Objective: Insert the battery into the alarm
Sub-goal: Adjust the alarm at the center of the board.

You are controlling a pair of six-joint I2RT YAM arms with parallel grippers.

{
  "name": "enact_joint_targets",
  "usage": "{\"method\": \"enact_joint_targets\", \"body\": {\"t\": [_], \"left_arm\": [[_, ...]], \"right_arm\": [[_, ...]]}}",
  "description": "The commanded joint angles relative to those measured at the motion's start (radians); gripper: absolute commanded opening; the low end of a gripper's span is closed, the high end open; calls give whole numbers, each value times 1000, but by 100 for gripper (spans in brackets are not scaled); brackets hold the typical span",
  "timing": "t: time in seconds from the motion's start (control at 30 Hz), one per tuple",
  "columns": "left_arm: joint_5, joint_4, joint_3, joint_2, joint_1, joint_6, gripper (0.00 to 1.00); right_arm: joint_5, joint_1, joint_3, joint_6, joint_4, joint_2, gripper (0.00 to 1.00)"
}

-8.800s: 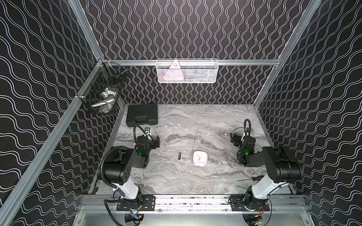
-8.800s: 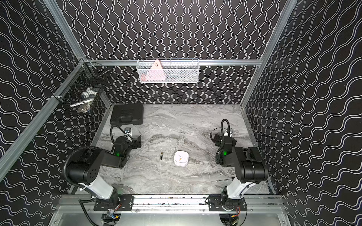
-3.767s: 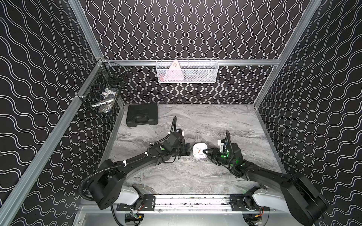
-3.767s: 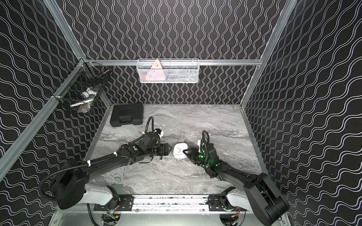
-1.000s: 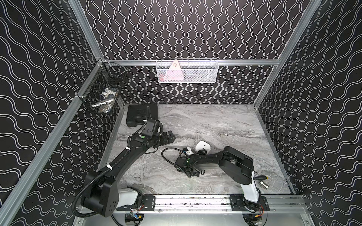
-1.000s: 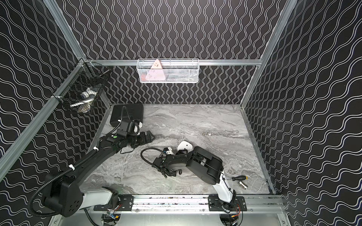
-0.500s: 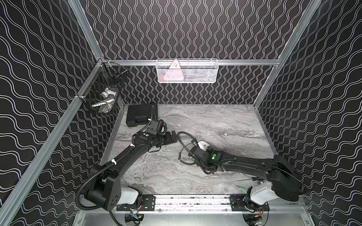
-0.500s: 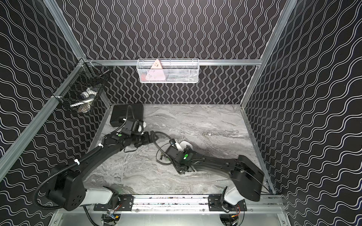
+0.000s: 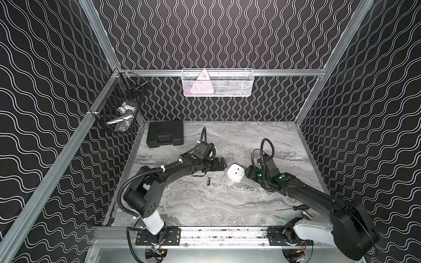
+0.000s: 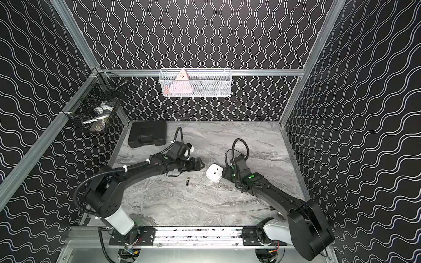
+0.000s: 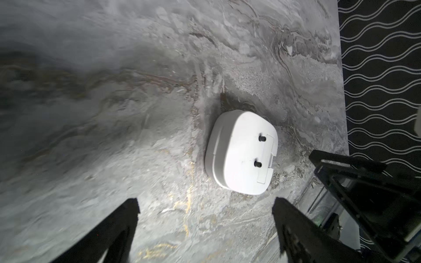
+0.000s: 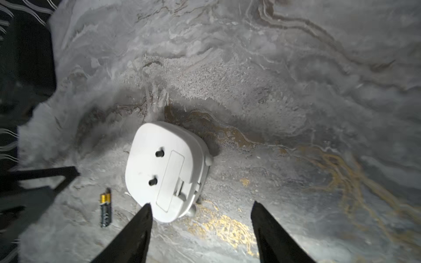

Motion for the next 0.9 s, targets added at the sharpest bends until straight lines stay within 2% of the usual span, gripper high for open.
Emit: {"method": "enact_joint_targets", "body": {"t": [0.0,0.2,0.37,0.43,0.6,0.73,0.87], "left_arm": [[58,100,28,71,-6,-16,93],[43,129,89,188,-5,21,93],[90,169,105,243,-5,9,93],[80,171,89,235,-5,11,96],[3,174,2,147,16,-21,96],[69,207,-54,119,57,-62,93],[82,218,-93,100,68,-80,89]], "right_arm": [[-224,-61,-22,148,189,43,69],[-330,-115,1,163,266,181,69],[-357,-130,23,145,289,262,63],[-370,-130,30,144,299,289,62],[-423,-130,76,98,299,359,60],[-518,-130,167,8,252,442,56],[-607,-129,259,-75,189,522,47]]}}
